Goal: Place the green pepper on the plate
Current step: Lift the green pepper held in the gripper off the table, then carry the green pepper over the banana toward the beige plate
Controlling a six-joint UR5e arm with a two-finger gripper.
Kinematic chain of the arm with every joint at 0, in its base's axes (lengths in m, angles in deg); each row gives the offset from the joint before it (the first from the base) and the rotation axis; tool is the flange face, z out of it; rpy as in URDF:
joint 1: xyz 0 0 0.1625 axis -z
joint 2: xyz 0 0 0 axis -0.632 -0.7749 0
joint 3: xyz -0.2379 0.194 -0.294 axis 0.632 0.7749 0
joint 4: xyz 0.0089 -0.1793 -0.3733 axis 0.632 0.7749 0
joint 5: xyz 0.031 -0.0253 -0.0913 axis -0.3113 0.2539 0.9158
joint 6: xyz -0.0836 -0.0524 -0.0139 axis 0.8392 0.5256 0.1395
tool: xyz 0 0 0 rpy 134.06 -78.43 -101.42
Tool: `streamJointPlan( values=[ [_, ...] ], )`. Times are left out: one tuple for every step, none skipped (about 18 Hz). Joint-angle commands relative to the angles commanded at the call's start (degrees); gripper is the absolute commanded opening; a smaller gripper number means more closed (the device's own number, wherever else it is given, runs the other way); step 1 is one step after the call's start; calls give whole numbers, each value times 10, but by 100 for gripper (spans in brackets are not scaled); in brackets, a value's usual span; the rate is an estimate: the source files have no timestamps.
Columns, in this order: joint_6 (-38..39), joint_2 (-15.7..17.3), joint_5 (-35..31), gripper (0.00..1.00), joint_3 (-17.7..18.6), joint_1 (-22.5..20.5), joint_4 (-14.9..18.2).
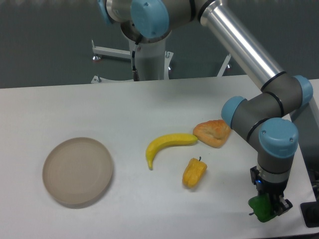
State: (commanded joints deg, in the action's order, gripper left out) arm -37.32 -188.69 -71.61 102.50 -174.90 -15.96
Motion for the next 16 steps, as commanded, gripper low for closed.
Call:
streamJointPlan(
  values=[
    [0, 1, 1, 33, 0, 0, 0],
    [0, 1, 3, 33, 0, 0, 0],
    [3, 2, 6, 33, 0, 0, 0],
    [10, 4, 7, 33, 3, 0, 0],
    [11, 6, 7, 33, 7, 1, 0],
    [13, 8, 6, 33, 10, 1, 1],
    [19, 11, 6, 33, 12, 3, 2],
    [29, 14, 6, 33, 17, 4, 3],
    [37, 20, 6, 33, 25, 5, 3],
    [44, 28, 8, 33, 34, 8, 3],
    [55, 40, 11, 33, 47, 9, 4],
    [72, 55, 18, 33, 66, 11, 5],
    [94, 73, 20, 33, 87, 16, 5],
    [114, 90, 20, 33, 108, 22, 6],
    [133, 109, 20, 33, 132, 27, 10],
    [154, 130, 21, 33, 158, 36, 15]
  ],
)
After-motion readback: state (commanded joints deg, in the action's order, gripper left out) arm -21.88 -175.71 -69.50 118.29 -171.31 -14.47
